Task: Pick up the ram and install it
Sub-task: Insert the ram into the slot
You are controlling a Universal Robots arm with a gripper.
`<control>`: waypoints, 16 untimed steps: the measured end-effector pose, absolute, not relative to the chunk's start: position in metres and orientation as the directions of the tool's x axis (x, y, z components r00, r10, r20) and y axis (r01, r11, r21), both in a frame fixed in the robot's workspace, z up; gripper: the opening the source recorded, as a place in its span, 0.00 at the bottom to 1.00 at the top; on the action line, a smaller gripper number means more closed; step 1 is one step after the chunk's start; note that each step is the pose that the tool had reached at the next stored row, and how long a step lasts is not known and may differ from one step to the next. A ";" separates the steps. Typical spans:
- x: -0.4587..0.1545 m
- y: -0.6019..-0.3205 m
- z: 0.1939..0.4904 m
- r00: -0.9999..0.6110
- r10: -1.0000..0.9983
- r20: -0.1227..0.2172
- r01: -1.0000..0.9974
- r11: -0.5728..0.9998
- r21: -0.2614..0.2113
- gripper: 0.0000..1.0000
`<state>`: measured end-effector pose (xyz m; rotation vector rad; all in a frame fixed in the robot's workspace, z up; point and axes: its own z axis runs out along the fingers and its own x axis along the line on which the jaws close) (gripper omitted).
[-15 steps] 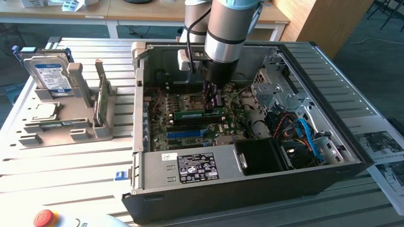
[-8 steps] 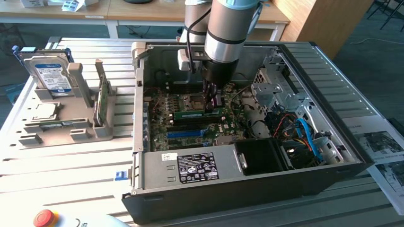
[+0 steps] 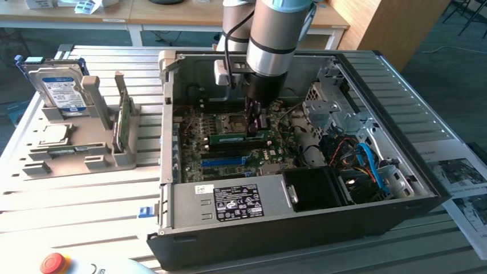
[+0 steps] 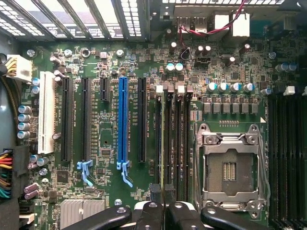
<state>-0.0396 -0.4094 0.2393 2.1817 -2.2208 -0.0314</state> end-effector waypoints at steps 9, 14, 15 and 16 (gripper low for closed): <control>-0.040 -0.409 0.238 -0.027 -1.000 0.006 -0.999 0.027 0.034 0.12; -0.040 -0.409 0.238 -0.028 -1.000 0.010 -0.999 0.028 0.040 0.12; -0.040 -0.409 0.238 -0.028 -1.000 0.010 -0.999 0.028 0.040 0.12; -0.040 -0.409 0.238 -0.028 -1.000 0.010 -0.999 0.028 0.040 0.12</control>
